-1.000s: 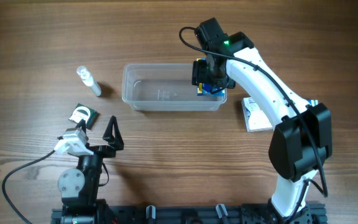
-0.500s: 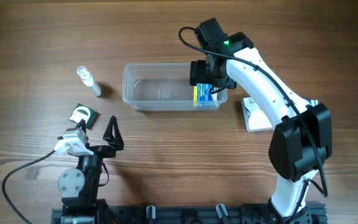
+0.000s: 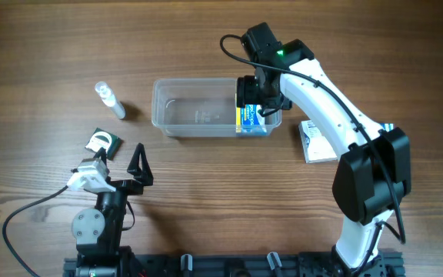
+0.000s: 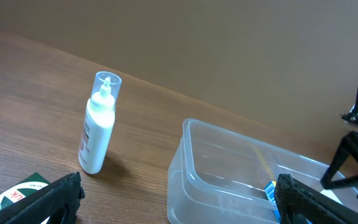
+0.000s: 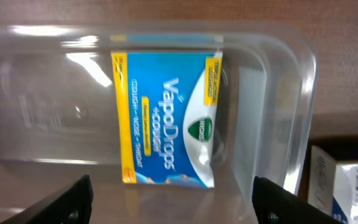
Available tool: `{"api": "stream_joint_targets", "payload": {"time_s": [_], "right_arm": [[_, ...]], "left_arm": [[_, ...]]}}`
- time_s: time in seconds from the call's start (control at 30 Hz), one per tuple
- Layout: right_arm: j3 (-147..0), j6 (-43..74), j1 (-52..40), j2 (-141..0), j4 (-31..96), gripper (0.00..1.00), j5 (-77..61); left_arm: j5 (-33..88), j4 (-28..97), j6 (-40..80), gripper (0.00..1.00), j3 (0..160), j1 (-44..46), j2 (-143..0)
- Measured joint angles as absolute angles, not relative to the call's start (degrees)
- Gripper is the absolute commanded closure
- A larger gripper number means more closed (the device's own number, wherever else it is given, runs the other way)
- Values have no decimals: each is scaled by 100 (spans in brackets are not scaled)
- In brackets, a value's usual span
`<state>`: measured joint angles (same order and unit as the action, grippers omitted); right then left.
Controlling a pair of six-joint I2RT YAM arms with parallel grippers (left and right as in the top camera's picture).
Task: Pack container
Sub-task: 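Lower the box into the container's right end and release, then move the right gripper to the white Hansaplast box and grasp it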
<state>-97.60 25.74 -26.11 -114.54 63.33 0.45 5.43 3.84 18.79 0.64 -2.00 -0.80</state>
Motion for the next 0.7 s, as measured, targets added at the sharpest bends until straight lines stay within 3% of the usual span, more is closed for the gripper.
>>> {"api": "stream_joint_targets", "payload": {"time_s": [0.3, 0.7], "right_arm": [[-9972, 2296, -2541, -10844, 6958, 3, 143], [-10057, 1850, -1197, -9789, 7977, 0, 364]], "left_arm": [[543, 384, 1881, 0, 64, -200, -80], [543, 384, 1881, 0, 64, -200, -80]]}}
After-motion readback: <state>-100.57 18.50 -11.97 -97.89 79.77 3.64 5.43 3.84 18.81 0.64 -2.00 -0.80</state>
